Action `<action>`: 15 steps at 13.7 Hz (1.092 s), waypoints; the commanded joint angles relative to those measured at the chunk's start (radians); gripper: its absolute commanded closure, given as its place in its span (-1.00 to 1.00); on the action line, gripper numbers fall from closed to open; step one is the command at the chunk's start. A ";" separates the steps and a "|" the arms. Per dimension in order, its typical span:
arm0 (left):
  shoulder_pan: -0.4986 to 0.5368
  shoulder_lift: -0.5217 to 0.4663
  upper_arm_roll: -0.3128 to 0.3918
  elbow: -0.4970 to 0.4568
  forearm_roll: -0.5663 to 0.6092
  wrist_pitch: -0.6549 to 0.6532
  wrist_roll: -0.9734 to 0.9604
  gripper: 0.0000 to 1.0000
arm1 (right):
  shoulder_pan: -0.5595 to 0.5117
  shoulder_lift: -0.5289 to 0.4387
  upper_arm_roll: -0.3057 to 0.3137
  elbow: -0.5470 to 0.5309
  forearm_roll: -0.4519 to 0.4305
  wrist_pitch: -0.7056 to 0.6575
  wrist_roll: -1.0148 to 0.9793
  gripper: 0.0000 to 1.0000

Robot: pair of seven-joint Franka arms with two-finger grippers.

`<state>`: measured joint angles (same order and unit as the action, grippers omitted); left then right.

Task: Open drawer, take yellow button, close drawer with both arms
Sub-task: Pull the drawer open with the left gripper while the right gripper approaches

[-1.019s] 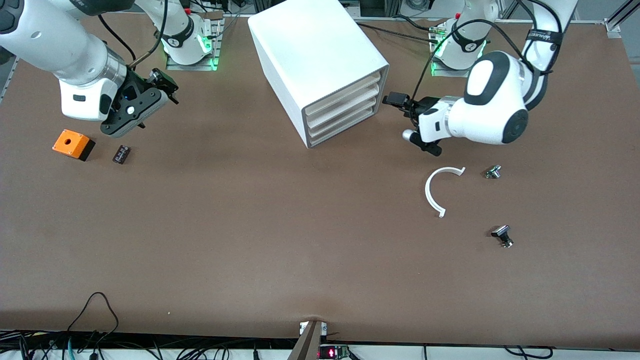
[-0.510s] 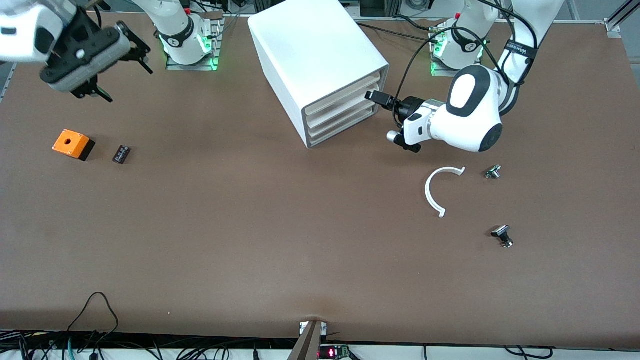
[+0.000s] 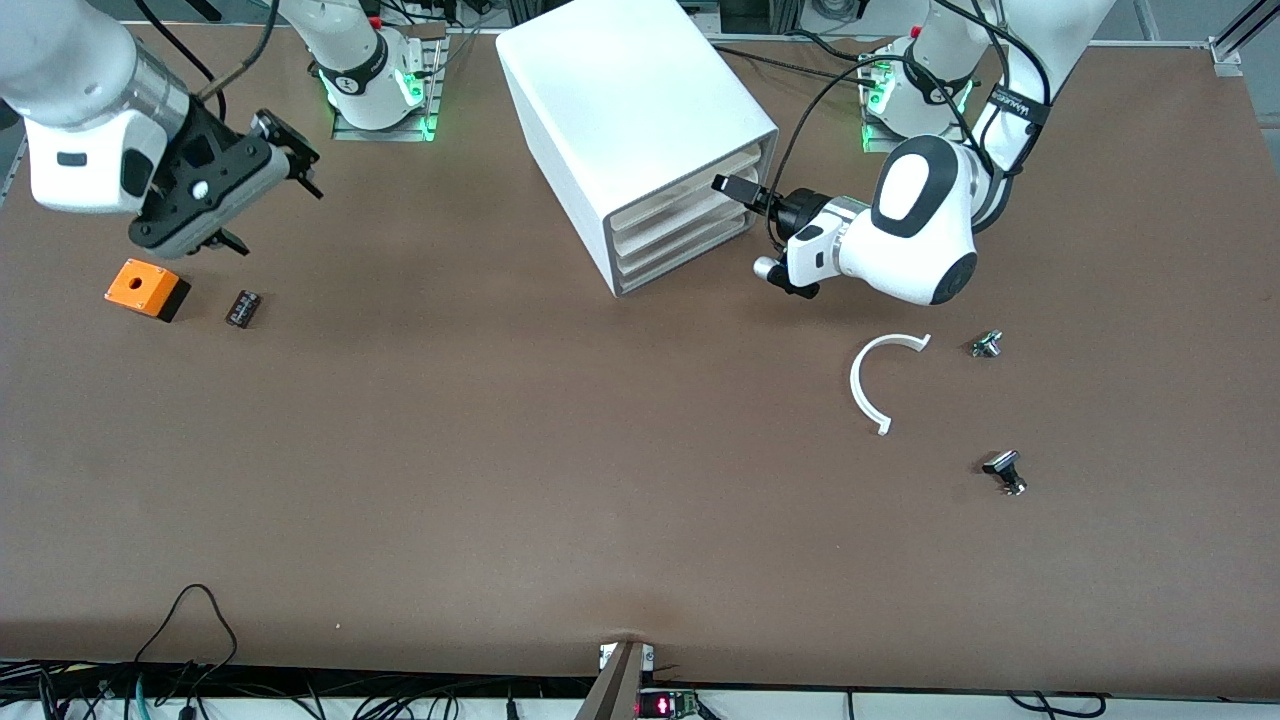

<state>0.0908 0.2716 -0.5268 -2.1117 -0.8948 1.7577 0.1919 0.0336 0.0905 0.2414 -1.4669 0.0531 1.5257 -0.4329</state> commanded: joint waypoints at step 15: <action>-0.008 -0.025 -0.085 -0.088 -0.084 0.072 0.000 0.69 | 0.135 0.095 0.016 0.017 -0.202 0.117 -0.096 -1.00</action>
<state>0.0826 0.2681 -0.5922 -2.1704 -0.9621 1.8336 0.2047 0.1627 0.1875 0.2527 -1.4650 -0.1341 1.6601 -0.4887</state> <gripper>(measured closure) 0.714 0.000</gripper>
